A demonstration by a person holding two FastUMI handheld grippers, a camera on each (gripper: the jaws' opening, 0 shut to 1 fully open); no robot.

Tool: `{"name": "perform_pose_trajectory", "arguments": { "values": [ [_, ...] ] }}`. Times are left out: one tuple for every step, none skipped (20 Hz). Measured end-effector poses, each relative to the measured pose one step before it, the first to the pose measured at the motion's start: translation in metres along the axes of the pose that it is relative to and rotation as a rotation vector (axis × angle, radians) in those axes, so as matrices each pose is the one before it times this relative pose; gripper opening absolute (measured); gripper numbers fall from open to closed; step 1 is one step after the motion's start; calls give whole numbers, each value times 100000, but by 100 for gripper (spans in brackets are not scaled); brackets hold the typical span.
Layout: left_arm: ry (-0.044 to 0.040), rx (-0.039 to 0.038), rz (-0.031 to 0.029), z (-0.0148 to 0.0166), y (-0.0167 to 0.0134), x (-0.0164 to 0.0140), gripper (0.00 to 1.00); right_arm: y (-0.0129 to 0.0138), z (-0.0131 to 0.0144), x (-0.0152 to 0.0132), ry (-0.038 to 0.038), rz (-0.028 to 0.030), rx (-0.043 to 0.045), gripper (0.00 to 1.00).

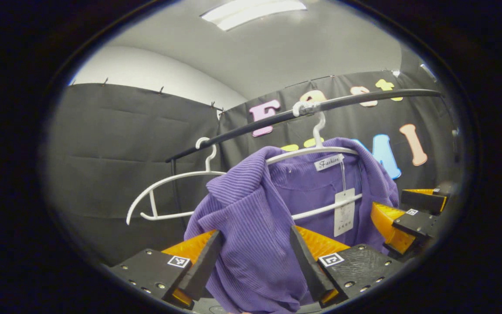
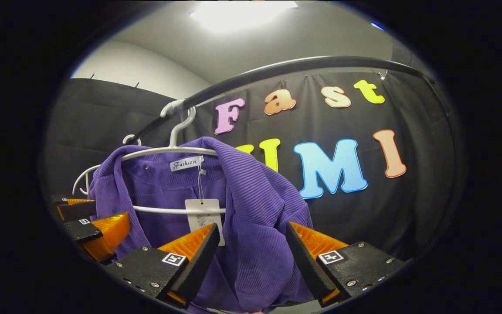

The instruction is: Grasp the clothes on the hanger with both hands and then place them into the laundry hamper below.

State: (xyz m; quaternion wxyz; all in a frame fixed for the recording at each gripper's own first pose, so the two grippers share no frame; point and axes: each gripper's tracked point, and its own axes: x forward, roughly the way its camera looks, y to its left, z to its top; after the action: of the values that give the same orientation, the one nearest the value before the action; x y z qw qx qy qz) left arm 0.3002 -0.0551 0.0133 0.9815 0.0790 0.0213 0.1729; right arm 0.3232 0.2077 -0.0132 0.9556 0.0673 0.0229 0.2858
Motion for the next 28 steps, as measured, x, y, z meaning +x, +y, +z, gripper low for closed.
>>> {"name": "perform_pose_trajectory", "arguments": {
  "values": [
    [127, 1128, 639, -55, -110, 237, 91, 151, -476, 347, 525, 769, 312, 94],
    [161, 1540, 770, -130, 62, 140, 91, 158, -294, 356, -2, 969, 564, 94],
    [120, 1340, 507, -70, -29, 127, 91, 97, -351, 209, 49, 684, 449, 94],
    [66, 704, 346, 15, 17, 49, 91, -155, -203, 129, 37, -120, 324, 94],
    [-83, 148, 217, -68, -34, 15, 91, -139, -180, 69, -446, -595, 349, 94],
    [299, -354, 36, -108, 122, -125, 91, -218, -29, 123, -432, -1719, 400, 94],
    [488, -912, 522, -50, 162, -58, 84, -359, -20, 150, -719, -2227, 562, 92],
    [717, -977, 453, -183, 69, 108, 91, -182, -57, 409, -198, -1739, 890, 83],
    [432, -814, 308, -114, -32, 167, 97, -166, 47, 772, -15, -811, 1442, 76],
    [-216, 50, 2614, -68, 478, 291, 97, 52, -73, 614, 369, -19, 1253, 60],
    [26, -685, 1179, -110, 296, 509, 88, 192, -97, 471, 543, 41, 618, 54],
    [492, -1068, -84, -310, 136, -187, 78, 29, 22, 148, 4, -100, -161, 46],
    [549, -726, 18, -102, 102, -178, 69, 209, 106, -26, -410, 56, -773, 42],
    [-94, -698, -1376, 54, -147, -136, 69, 55, 237, 12, -818, -389, -1469, 31],
    [-206, -211, -5, -55, 158, 1206, 78, -134, 261, 1, -1847, -626, -931, 20],
    [301, -1642, -1378, -79, -161, -668, 58, 350, 260, -18, -1123, 2025, 107, 7],
    [-6, -1977, -1347, 8, -116, -175, 38, 270, 175, -186, -1201, 1077, -187, 5],
    [-784, -1740, 3746, 3, 1219, -43, 30, -282, 441, -228, -1851, -646, -972, 4],
    [-1148, -3668, 1375, 393, 647, -102, 23, -582, 526, -400, -2179, -1215, -473, 4],
    [-1096, -3546, -1924, 636, -273, -435, 16, -533, 802, -61, -2512, -626, 385, 4],
    [-221, -1728, 859, 547, 307, -276, 8, -549, 830, -50, -2861, -844, 219, 4],
    [-327, -949, -2080, 139, -108, -61, 1, -645, 1027, 6, -2958, -1144, -452, 2],
    [-102, 69, -939, 418, -4, -268, 6, -678, 1074, -65, -3256, -1252, -647, 2],
    [-314, -91, -759, 463, 235, -406, 5, -631, 1030, 24, -2652, -1085, -896, 4],
    [-526, -372, -384, 596, 265, -391, 5, -562, 1089, -10, -2588, -975, -765, 4],
    [-949, -215, 118, 704, 411, -365, 5, -553, 828, 157, -1898, -771, -868, 4],
    [-1058, -139, 494, 803, 454, -206, 5, -532, 734, 208, -2025, -619, -675, 4],
    [-1155, 137, 137, 819, 432, -168, 5, -426, 564, 343, -1721, -575, -682, 4]
  ]
}}
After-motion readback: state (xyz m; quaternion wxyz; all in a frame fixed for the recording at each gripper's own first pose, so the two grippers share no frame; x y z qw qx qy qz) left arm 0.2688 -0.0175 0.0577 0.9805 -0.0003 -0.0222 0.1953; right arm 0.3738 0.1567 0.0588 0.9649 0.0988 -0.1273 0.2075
